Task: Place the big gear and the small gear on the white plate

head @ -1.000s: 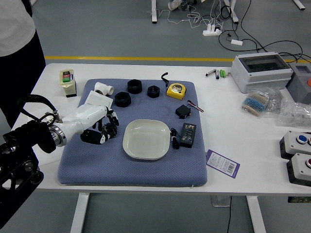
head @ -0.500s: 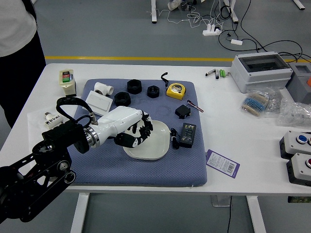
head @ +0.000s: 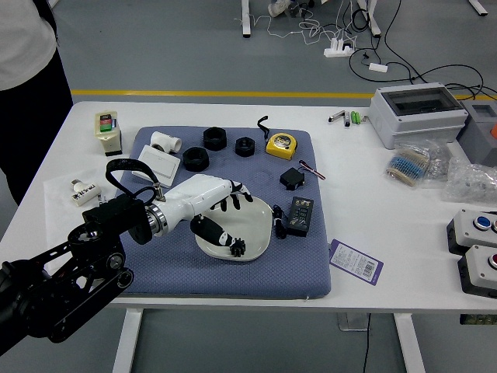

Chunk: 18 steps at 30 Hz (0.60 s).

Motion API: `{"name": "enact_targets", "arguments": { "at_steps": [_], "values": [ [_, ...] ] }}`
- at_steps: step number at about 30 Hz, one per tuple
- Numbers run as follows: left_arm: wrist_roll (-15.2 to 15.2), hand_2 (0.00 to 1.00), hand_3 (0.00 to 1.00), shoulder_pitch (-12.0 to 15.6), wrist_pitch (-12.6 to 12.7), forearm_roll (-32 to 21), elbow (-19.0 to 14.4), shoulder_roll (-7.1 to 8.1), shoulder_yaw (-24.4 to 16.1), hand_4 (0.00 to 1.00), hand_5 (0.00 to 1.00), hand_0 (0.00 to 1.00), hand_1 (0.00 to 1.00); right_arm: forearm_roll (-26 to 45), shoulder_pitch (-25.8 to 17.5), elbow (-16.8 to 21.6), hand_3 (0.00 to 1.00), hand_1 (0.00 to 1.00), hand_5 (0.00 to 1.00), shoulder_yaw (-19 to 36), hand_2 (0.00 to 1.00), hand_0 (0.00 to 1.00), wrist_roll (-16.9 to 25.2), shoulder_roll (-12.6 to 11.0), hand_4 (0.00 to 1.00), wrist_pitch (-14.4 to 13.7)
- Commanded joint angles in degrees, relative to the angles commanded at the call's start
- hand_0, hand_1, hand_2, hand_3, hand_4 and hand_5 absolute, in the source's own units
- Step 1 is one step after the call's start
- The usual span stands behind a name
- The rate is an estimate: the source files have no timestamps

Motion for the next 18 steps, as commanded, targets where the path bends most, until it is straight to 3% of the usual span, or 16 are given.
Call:
{"name": "enact_targets", "arguments": {
  "at_steps": [5,6,17,18],
  "values": [
    [-0.5,0.684,0.792,0.6,0.2,0.9,-1.8,0.42,-2.0,0.998,0.479,0.415,0.57,0.0,-0.2,0.0,0.543,0.639,0.694,0.0,0.737,0.62,0.0,0.0,0.737,0.0],
    [-0.3,0.69,0.793,1.1,-1.1,1.9,-2.8,1.01,-3.4,0.998,0.318,0.433,0.58,0.0,-0.3,0.0,0.544,0.639,0.694,0.1,0.737,0.62,0.0,0.0,0.737,0.0],
    [2.9,0.732,0.81,5.2,-10.2,6.7,-4.4,6.48,-13.0,0.998,0.254,0.487,0.641,0.3,-0.9,-0.1,0.544,0.64,0.694,0.0,0.737,0.621,0.0,0.2,0.737,-0.1],
    [2.9,0.768,0.835,5.5,-10.8,6.8,-4.2,7.14,-13.4,0.998,0.226,0.54,0.667,0.3,-1.0,-0.1,0.544,0.64,0.697,0.0,0.737,0.62,0.0,0.2,0.738,-0.1]
  ]
}}
